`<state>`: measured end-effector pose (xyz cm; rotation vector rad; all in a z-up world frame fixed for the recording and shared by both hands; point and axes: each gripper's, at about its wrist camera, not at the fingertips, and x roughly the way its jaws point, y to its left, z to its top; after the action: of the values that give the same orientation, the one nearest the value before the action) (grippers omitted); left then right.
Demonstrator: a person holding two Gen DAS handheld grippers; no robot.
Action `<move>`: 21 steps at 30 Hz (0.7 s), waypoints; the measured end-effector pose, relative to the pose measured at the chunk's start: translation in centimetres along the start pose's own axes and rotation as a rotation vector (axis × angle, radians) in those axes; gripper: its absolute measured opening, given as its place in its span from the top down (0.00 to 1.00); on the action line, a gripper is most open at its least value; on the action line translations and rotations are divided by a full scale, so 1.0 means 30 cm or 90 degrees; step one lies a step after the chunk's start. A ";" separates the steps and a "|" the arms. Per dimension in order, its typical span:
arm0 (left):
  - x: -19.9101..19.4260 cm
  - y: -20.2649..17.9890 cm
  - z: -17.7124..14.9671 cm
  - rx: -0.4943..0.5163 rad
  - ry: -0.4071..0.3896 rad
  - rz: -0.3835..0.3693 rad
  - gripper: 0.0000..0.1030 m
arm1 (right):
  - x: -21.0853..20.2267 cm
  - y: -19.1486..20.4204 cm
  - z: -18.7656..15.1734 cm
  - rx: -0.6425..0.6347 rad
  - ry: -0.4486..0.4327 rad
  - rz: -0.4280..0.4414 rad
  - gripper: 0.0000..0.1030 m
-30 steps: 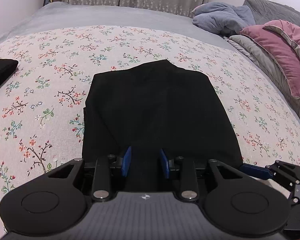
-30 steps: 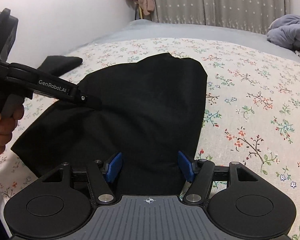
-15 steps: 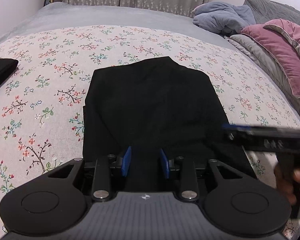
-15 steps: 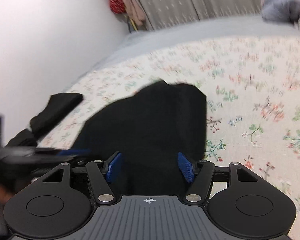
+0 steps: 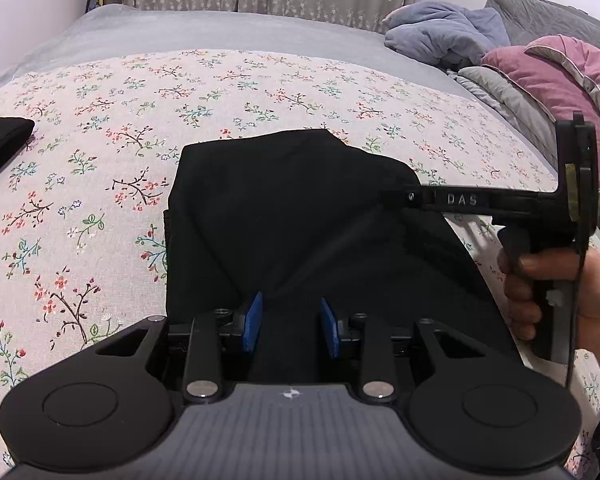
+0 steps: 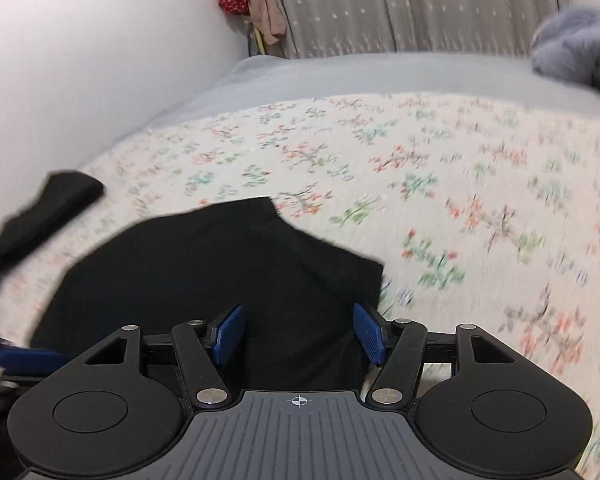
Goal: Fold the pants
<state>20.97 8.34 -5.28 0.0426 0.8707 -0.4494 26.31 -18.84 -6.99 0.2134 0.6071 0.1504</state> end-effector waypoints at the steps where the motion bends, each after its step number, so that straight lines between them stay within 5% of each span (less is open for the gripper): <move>1: -0.001 0.002 0.000 -0.001 0.000 -0.001 0.53 | 0.011 -0.016 0.005 0.013 -0.002 -0.012 0.36; 4: -0.003 0.005 0.002 -0.006 0.002 -0.004 0.53 | 0.033 -0.061 0.004 0.052 -0.009 0.002 0.36; 9: -0.022 0.040 0.014 -0.042 0.009 -0.034 0.52 | 0.038 -0.007 0.022 -0.015 0.007 -0.041 0.35; 12: -0.062 0.105 0.021 -0.095 -0.001 -0.061 0.47 | -0.034 -0.038 0.000 0.063 -0.029 -0.059 0.34; 15: -0.110 0.170 0.023 -0.133 -0.024 -0.059 0.38 | -0.166 -0.076 -0.086 0.158 -0.079 0.003 0.33; 21: -0.139 0.277 0.000 -0.247 -0.025 -0.101 0.22 | -0.328 -0.139 -0.237 0.241 -0.087 0.022 0.33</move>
<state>21.94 17.39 -3.36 -0.3935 0.9131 -0.4209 14.54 -23.78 -8.30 0.5961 0.4923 0.0529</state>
